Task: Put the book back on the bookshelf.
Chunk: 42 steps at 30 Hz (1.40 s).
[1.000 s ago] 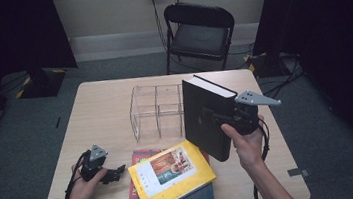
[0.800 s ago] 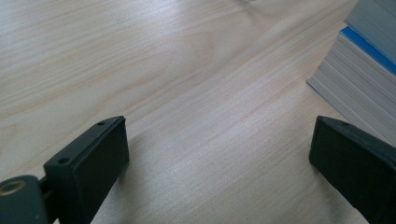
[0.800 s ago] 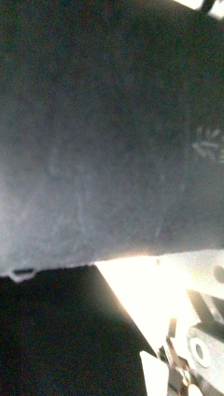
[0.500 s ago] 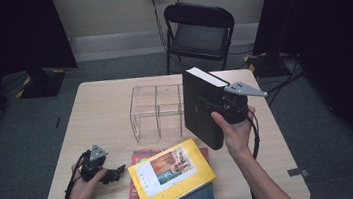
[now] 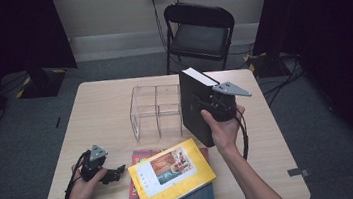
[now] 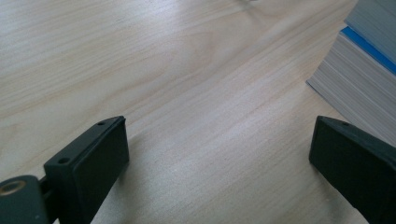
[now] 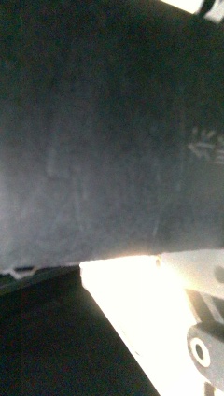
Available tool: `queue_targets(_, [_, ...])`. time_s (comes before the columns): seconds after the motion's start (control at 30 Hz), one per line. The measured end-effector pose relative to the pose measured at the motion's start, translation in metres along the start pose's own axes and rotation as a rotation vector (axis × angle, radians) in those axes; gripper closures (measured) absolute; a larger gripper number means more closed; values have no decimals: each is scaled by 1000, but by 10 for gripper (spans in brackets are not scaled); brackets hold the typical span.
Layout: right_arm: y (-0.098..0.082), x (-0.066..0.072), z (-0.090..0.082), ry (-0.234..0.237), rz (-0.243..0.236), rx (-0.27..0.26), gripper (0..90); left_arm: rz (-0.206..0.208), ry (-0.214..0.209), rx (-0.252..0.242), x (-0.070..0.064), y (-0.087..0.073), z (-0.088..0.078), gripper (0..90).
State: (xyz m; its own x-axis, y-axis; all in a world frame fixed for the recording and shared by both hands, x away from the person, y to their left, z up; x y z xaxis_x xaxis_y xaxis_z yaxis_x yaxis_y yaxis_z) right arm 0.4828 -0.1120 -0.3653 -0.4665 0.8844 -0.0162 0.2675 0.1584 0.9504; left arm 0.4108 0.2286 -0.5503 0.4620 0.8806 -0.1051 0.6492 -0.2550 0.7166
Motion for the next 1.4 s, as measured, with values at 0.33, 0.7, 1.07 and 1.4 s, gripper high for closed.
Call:
queue_targets(0.33, [-1, -2, 19, -58, 12, 9, 530, 0, 0, 0, 0, 0, 0, 45])
queue_targets(0.7, [1, -3, 34, -89, -11, 7, 530, 0, 0, 0, 0, 0, 0, 45])
queue_targets(1.07, [-6, -4, 50, -109, -34, -5, 530, -1, -1, -1, 0, 0, 0, 45])
queue_targets(1.4, [-27, -6, 56, -80, -13, -9, 528, -1, -1, -1, 0, 0, 0, 45])
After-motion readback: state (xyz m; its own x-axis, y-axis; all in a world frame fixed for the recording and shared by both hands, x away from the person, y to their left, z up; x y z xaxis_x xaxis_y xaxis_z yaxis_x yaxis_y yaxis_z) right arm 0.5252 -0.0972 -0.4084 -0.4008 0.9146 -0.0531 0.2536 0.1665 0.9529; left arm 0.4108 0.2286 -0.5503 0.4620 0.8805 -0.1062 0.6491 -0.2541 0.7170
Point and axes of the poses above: each handheld gripper's, and its own axes: z roughly forward along the jaws, y roughly out of its top, x roughly to its left, the point moved 7 cm from there along z, roughly forward along the jaws, and after that the axes turned 8 degrees about -z, right-handed, at the moved point
